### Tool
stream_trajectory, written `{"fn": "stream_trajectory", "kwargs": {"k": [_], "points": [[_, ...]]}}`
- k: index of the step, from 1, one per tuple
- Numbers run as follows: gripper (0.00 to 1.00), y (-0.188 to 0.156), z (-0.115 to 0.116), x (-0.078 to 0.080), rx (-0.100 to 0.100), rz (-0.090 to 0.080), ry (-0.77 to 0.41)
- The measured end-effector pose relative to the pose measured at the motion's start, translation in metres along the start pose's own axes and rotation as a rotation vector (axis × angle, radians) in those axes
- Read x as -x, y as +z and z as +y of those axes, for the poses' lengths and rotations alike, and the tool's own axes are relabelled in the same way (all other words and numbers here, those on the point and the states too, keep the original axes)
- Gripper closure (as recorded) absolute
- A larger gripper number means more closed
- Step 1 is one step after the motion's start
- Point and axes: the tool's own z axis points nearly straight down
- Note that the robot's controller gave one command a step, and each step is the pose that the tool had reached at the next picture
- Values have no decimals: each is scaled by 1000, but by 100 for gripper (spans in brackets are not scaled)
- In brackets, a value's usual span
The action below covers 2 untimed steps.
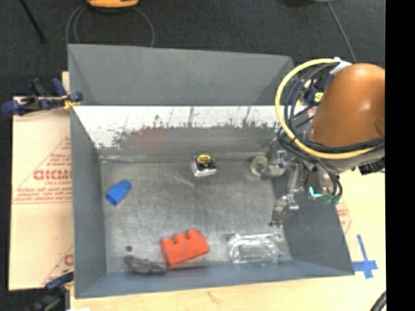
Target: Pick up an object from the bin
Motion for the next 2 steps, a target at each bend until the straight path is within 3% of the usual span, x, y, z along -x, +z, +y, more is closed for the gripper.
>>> {"fn": "stream_trajectory", "kwargs": {"k": [1, 2], "points": [[0, 83, 91, -30, 4, 9, -46], [0, 172, 144, -19, 2, -6, -271]]}}
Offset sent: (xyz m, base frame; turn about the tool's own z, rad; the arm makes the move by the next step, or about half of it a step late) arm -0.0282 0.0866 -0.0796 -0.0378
